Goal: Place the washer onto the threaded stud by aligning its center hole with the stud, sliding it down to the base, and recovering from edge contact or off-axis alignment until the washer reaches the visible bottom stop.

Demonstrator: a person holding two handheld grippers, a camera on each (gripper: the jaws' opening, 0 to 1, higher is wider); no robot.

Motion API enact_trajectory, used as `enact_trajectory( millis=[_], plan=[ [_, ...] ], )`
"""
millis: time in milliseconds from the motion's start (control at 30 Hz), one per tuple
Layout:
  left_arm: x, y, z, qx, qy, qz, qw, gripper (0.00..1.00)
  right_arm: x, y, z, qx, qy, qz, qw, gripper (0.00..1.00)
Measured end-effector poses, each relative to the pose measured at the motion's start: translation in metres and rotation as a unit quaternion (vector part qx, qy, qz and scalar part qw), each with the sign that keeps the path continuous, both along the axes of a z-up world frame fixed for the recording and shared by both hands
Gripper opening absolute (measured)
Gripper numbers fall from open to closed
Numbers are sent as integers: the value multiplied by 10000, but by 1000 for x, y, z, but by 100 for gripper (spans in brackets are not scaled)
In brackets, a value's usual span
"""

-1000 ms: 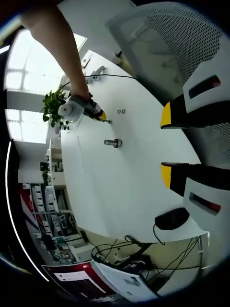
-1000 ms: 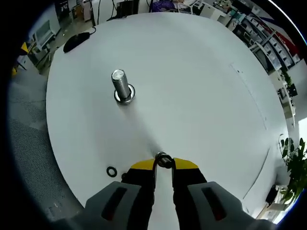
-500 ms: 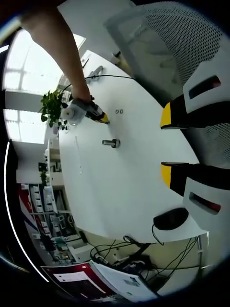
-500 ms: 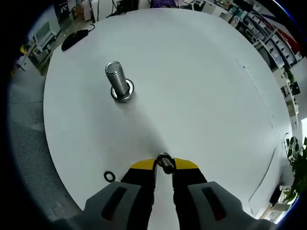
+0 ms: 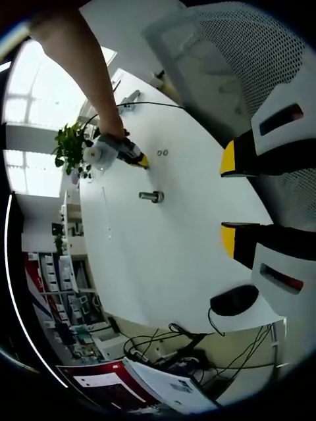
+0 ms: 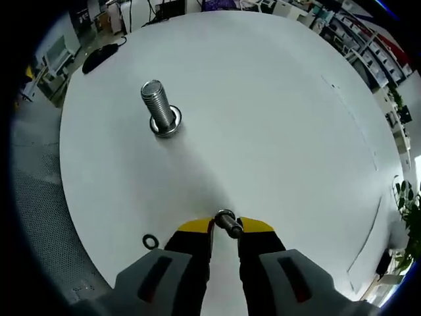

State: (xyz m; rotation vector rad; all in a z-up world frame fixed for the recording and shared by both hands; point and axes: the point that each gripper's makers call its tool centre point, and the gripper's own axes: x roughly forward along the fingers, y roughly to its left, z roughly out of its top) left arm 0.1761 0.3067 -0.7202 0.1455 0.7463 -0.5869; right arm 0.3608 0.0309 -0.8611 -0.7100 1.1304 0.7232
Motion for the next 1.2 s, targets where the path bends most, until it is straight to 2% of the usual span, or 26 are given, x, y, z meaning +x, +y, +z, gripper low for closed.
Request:
enact_trajectory(
  millis=[267, 633, 800, 1000, 1133, 1200],
  plan=[
    [0, -1, 1, -21, -11, -26, 10000, 25, -6, -5, 2, -6, 20, -85, 10000, 18],
    [1, 0, 2, -27, -68, -14, 10000, 25, -43, -7, -1, 14, 169, -250, 9995, 18],
    [1, 0, 3, -40, -95, -9, 9999, 25, -62, -2, 0, 56, 277, -149, 9995, 18],
    [1, -1, 4, -48, -110, -31, 9999, 25, -75, 0, 0, 42, 274, -48, 9996, 18],
    [2, 0, 5, -53, -130, -22, 9999, 25, -81, 14, 6, 368, 218, 92, 9990, 18],
    [2, -1, 5, -42, -149, -37, 9999, 25, -85, 18, 6, 323, 184, 200, 9991, 18]
  ],
)
